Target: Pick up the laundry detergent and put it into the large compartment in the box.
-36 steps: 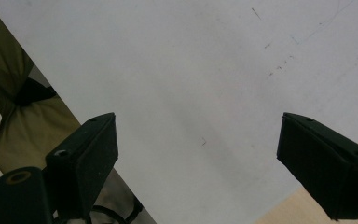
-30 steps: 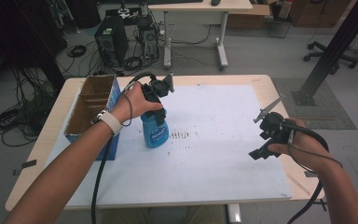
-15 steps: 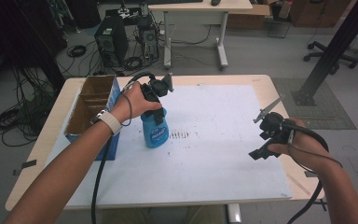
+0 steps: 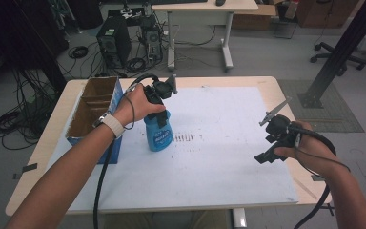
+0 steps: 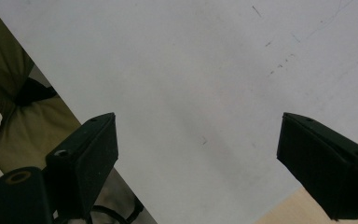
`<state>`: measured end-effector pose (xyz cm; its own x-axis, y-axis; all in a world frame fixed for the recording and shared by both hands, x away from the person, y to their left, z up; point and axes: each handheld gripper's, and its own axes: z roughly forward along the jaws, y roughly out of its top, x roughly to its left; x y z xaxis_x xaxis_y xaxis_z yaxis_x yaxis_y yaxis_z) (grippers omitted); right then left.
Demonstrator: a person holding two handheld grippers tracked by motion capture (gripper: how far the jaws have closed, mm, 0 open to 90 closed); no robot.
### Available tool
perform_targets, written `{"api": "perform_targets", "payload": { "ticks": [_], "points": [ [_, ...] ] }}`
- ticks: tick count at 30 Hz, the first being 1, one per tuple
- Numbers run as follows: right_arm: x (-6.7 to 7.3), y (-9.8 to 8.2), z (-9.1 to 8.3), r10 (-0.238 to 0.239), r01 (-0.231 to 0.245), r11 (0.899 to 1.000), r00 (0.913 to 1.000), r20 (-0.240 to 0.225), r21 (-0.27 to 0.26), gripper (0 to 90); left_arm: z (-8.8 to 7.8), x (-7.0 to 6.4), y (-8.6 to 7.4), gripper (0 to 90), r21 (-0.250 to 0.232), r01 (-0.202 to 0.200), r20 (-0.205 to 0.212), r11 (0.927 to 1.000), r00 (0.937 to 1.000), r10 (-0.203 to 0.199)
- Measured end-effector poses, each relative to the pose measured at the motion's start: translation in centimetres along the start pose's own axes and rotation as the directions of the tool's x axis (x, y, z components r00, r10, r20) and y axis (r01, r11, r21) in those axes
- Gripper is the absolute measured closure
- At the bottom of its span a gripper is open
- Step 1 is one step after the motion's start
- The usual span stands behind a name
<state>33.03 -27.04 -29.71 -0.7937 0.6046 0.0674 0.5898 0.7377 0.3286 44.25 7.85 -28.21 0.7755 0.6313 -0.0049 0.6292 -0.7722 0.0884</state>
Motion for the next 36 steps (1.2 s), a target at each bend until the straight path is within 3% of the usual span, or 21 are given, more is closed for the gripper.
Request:
{"api": "perform_targets", "payload": {
  "ticks": [14,36],
  "points": [
    [0.0,0.0,0.0,0.000,0.000,1.000,1.0000,0.000,-0.001,12.6,-0.4,-0.6,0.1,37.3,0.007,-0.008,0.011,0.9999,0.9999,0.008],
    [0.4,0.1,-0.4,-0.011,0.011,1.000,0.9999,0.006,-0.004,12.6,-3.0,-0.6,-0.8,37.4,-0.020,0.042,-0.014,0.9989,0.9990,-0.042]
  ]
}}
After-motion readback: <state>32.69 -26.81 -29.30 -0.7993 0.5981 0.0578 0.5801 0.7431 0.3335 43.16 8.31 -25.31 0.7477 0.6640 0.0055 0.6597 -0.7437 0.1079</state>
